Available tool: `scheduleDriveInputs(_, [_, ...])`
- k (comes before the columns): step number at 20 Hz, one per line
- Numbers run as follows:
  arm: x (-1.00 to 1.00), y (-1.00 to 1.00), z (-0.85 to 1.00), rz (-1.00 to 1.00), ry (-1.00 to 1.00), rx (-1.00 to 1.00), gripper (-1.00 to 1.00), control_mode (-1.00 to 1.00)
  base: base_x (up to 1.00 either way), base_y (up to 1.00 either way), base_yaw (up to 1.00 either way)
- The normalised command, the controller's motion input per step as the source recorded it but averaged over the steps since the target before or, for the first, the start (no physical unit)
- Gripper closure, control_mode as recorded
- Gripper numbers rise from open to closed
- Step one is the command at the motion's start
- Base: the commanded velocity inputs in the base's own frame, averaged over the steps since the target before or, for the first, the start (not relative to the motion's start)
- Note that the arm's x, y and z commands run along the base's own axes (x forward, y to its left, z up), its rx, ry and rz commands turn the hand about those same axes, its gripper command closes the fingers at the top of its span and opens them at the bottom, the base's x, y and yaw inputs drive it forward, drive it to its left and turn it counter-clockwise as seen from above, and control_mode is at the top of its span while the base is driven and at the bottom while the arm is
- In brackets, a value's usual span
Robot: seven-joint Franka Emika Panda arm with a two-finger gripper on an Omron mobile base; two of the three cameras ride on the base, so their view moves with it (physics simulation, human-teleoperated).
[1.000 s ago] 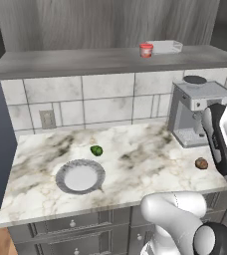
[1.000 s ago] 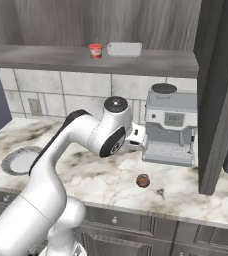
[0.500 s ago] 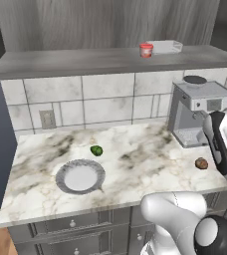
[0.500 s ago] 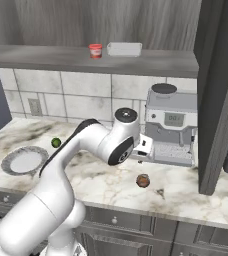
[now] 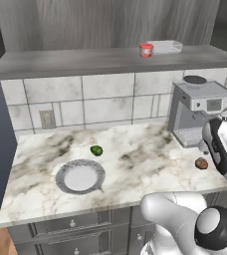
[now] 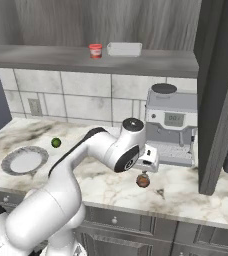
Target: Pick the avocado and bread from the counter and place them on the plate. Then pick the jam from the cabinet and place it next to the plate. Lastly close the cabinet door.
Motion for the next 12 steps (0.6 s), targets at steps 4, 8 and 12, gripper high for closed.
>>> scheduleDriveInputs(4, [0.00, -0.07, -0.37, 0.00, 0.01, 0.00, -1.00, -1.00, 0.00, 0.00, 0.00])
scheduleDriveInputs(8, [0.04, -0.02, -0.35, 0.00, 0.01, 0.00, -1.00, -1.00, 0.00, 0.00, 0.00])
scheduleDriveInputs(12, [0.09, 0.00, -0.34, 0.00, 0.02, 0.00, -1.00, -1.00, 0.00, 0.00, 0.00])
